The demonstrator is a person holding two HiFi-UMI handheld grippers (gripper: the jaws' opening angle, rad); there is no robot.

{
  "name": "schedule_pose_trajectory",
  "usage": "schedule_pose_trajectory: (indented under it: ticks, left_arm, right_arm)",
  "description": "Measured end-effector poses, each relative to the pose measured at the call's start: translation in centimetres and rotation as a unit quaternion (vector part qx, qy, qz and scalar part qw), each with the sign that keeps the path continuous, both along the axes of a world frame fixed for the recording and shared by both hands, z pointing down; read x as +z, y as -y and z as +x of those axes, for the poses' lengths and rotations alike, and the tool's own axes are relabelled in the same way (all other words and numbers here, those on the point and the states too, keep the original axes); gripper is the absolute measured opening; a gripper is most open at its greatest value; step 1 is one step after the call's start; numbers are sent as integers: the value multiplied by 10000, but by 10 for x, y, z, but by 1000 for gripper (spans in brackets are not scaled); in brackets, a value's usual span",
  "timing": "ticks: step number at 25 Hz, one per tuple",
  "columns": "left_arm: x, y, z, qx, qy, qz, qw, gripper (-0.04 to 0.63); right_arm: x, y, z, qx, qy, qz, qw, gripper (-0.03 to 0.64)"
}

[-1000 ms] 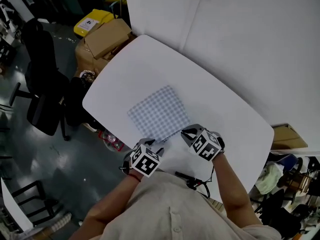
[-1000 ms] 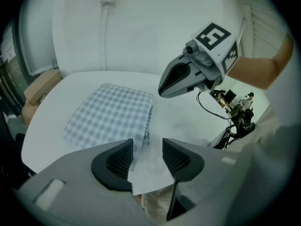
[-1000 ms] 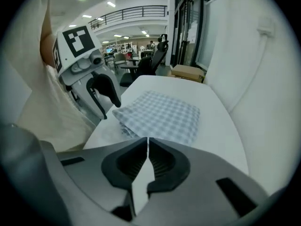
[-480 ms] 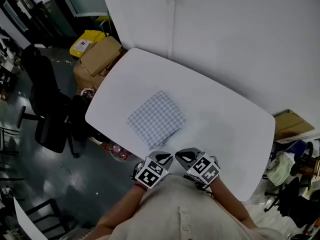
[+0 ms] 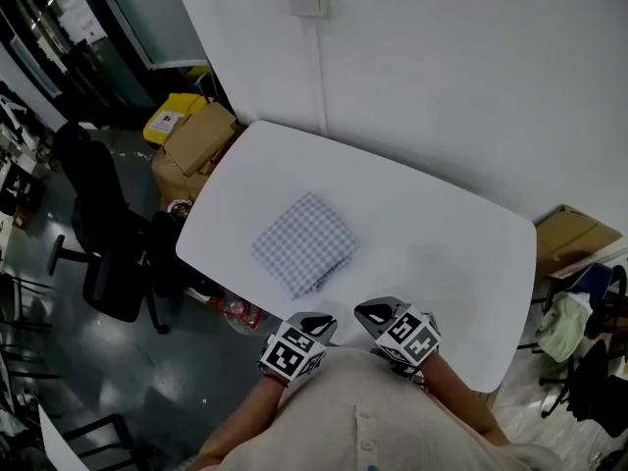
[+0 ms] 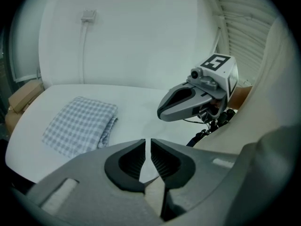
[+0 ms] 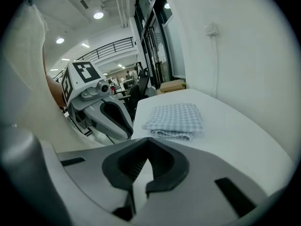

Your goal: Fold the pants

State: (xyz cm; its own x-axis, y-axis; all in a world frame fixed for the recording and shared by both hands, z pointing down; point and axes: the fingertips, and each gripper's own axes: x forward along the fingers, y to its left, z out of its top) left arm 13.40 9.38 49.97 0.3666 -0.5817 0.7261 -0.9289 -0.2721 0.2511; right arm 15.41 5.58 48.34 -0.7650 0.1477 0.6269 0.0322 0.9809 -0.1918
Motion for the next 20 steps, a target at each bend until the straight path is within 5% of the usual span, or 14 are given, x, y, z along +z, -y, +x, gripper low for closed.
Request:
schedule_pose_trajectory:
  ticks: [20]
  left_arm:
    - [-18, -5, 2, -94, 234, 89, 9996, 43]
  right_arm:
    - [-16, 7, 17, 70, 200, 501, 9985, 15]
